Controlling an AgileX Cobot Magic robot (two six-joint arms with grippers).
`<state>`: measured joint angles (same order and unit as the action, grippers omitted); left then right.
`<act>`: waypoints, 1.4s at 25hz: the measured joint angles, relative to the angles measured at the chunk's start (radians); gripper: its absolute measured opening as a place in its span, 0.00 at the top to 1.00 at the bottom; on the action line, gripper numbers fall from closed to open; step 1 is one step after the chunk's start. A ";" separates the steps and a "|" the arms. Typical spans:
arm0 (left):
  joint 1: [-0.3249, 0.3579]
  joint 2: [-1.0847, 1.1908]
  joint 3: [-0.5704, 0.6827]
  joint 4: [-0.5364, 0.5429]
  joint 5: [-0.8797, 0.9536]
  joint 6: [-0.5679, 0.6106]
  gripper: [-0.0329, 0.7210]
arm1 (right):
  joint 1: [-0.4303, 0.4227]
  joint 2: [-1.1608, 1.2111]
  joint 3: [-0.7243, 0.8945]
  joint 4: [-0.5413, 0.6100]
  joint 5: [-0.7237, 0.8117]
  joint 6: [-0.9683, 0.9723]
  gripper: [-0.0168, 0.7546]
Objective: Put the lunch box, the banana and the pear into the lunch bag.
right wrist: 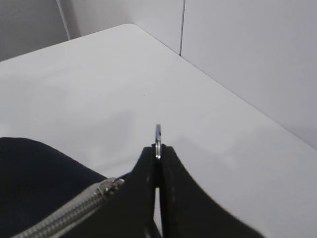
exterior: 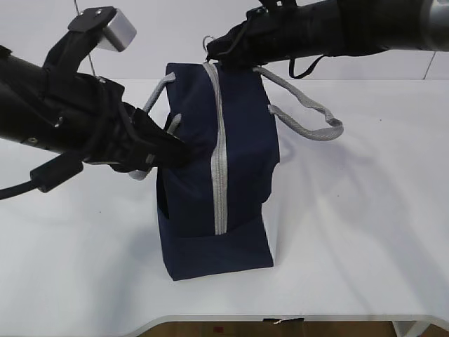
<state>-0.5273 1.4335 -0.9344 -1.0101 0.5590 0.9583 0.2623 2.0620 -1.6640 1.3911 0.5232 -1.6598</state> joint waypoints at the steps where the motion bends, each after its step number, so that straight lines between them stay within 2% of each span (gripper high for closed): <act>1: 0.000 -0.003 0.000 0.005 -0.004 -0.004 0.96 | -0.012 0.008 -0.002 0.012 0.017 0.016 0.97; 7: 0.029 -0.007 0.000 0.016 -0.010 -0.008 0.96 | -0.098 0.040 -0.002 0.130 0.171 0.131 0.97; 13: 0.102 -0.007 0.000 0.052 -0.016 -0.008 0.96 | -0.177 0.051 -0.011 0.149 0.295 0.245 0.97; 19: 0.176 -0.007 0.000 0.066 -0.016 -0.008 0.96 | -0.201 0.051 -0.011 0.149 0.332 0.289 0.97; 31: 0.180 -0.007 0.000 0.054 -0.019 0.001 0.96 | -0.202 0.119 -0.014 0.187 0.322 0.397 0.97; 35: 0.180 -0.007 0.000 0.046 -0.023 0.007 0.96 | -0.204 0.138 -0.014 0.143 0.316 0.441 0.97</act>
<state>-0.3477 1.4266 -0.9344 -0.9638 0.5363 0.9654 0.0588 2.2003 -1.6778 1.5345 0.8397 -1.2190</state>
